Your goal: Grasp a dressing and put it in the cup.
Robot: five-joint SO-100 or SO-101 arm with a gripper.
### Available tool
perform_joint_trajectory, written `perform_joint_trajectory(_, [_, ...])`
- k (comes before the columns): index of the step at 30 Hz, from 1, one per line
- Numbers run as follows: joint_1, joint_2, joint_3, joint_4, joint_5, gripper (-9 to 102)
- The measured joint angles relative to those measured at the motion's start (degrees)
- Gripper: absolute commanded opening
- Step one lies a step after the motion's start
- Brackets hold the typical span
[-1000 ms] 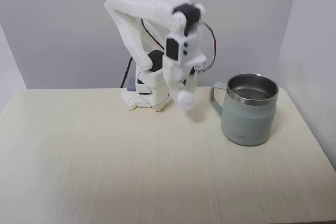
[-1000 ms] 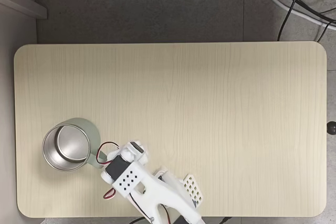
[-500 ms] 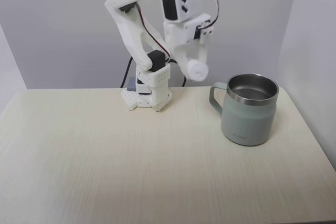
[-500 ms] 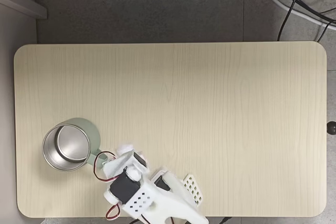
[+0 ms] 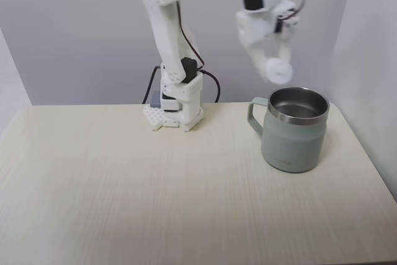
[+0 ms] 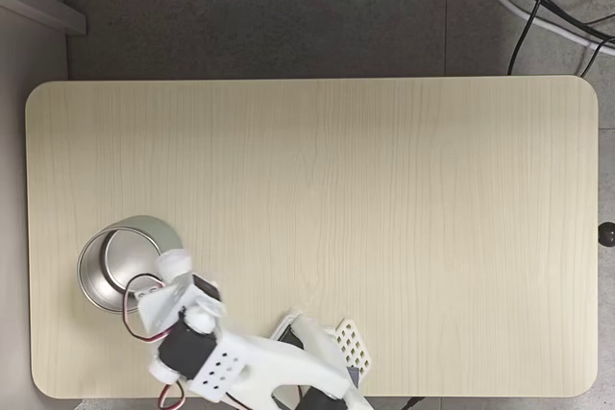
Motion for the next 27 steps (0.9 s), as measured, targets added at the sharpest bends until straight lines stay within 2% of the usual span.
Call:
perform_joint_trajectory(12, [-4.57,7.29,1.32,-6.94,6.42,0])
perform_joint_trajectory(17, [-4.57,6.94,-0.7,-7.38,6.15,19])
perform_joint_trajectory(19, [-5.1,6.33,-2.11,-7.38,5.71,23])
perform_joint_trajectory(27, [-6.15,0.26,-7.03,-7.29,5.45,26])
